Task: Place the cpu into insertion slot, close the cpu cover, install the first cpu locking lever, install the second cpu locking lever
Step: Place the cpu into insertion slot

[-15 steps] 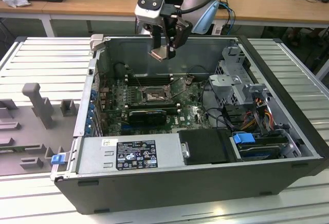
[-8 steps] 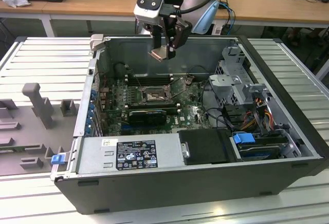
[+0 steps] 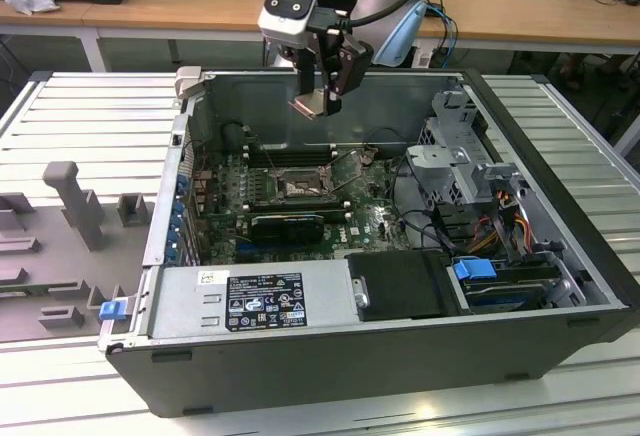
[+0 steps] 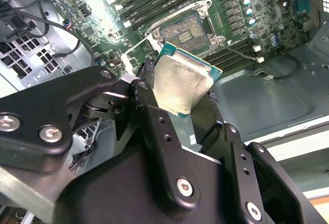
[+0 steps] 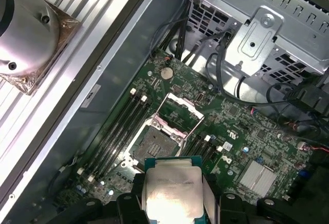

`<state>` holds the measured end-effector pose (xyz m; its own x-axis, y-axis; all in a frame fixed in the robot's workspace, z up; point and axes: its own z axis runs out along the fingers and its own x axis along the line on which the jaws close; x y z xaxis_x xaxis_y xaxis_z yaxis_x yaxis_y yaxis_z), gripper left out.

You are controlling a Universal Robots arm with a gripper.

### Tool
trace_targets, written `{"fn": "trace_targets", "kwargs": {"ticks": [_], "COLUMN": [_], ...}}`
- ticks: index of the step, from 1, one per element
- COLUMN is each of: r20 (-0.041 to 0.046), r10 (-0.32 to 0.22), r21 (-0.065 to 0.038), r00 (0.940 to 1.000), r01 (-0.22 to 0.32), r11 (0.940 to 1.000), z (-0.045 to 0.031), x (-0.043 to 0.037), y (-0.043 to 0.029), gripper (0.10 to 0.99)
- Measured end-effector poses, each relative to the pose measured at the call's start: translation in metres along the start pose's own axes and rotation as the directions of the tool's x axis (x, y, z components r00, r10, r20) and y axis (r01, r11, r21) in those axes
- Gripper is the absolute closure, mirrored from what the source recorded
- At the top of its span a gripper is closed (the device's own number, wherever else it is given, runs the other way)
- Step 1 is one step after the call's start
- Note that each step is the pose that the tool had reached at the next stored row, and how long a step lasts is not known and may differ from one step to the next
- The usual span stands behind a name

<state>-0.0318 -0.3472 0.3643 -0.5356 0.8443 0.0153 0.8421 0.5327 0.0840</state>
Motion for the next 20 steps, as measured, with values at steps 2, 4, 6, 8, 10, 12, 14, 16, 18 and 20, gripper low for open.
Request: {"fn": "trace_targets", "kwargs": {"ticks": [2,4,6,8,10,12,14,16,18,20], "r20": [0.0003,0.001,0.0014,0.0019,0.0025,0.0029,0.0034,0.0039,0.0042,0.0047], "r10": [0.004,0.012,0.017,0.023,0.03,0.035,0.041,0.046,0.05,0.056], "r21": [0.0,0.0,0.0,0.0,0.0,-0.001,-0.001,-0.001,-0.001,-0.001], "r00": [1.0,0.9999,0.9999,0.9997,0.9995,0.9994,0.9992,0.9989,0.9987,0.9984], "r01": [-0.004,-0.012,-0.017,-0.023,-0.03,-0.035,-0.041,-0.046,-0.05,-0.056], "r11": [1.0,0.9999,0.9999,0.9997,0.9995,0.9994,0.9992,0.999,0.9987,0.9984], "z": [0.0,0.0,0.0,0.0,0.0,0.0,0.0,0.0,0.0,0.0], "x": [0.0,0.0,0.0,0.0,0.0,0.0,0.0,0.0,0.0,0.0], "y": [0.0,0.0,0.0,0.0,0.0,0.0,0.0,0.0,0.0,0.0], "gripper": [0.557,0.557,0.557,0.557,0.557,0.557,0.557,0.557,0.557,0.557]}}
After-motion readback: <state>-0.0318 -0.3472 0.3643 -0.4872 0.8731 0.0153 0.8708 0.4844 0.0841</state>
